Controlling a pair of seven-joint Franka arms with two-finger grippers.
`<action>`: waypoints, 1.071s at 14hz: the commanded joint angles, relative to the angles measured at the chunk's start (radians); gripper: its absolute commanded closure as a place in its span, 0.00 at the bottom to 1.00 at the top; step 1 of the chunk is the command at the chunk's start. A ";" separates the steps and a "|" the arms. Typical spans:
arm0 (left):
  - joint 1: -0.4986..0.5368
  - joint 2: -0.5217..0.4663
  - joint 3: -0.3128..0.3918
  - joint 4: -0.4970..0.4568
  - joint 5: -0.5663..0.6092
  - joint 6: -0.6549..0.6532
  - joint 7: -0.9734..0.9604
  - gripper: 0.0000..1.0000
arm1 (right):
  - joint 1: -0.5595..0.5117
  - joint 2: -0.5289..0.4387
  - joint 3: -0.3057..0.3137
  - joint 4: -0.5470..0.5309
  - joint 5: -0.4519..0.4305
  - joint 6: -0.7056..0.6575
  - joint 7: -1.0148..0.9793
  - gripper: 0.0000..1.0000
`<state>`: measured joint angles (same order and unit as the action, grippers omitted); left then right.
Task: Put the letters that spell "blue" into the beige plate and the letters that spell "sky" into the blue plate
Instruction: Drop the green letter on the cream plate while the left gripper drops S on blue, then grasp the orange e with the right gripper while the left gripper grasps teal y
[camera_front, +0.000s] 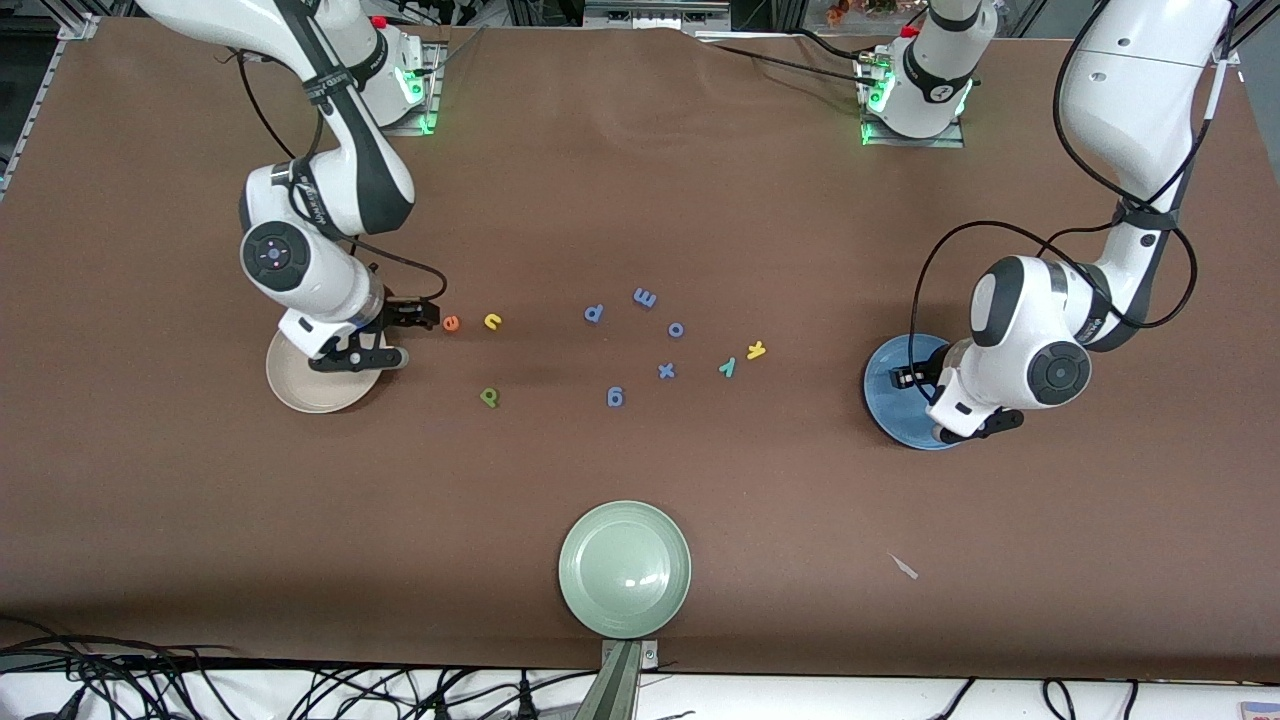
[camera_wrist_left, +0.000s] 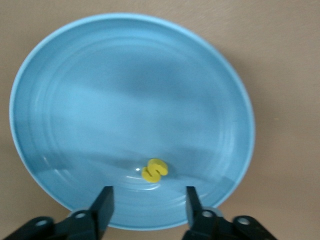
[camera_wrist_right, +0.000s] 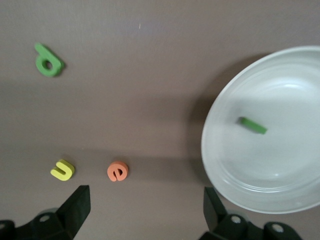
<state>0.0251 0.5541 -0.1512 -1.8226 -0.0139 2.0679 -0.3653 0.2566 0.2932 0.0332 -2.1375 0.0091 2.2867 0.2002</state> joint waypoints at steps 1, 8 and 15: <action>-0.030 -0.019 -0.005 0.058 0.017 -0.077 0.003 0.00 | 0.033 -0.013 0.007 -0.067 -0.005 0.075 0.013 0.00; -0.181 -0.002 -0.007 0.088 0.009 -0.088 -0.032 0.00 | 0.079 0.073 0.007 -0.093 -0.006 0.200 0.027 0.00; -0.353 0.122 -0.005 0.232 0.015 -0.077 -0.059 0.00 | 0.087 0.118 0.007 -0.094 -0.006 0.218 0.025 0.21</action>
<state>-0.2701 0.6219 -0.1688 -1.6627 -0.0140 2.0002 -0.3978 0.3389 0.4104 0.0392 -2.2228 0.0089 2.4932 0.2134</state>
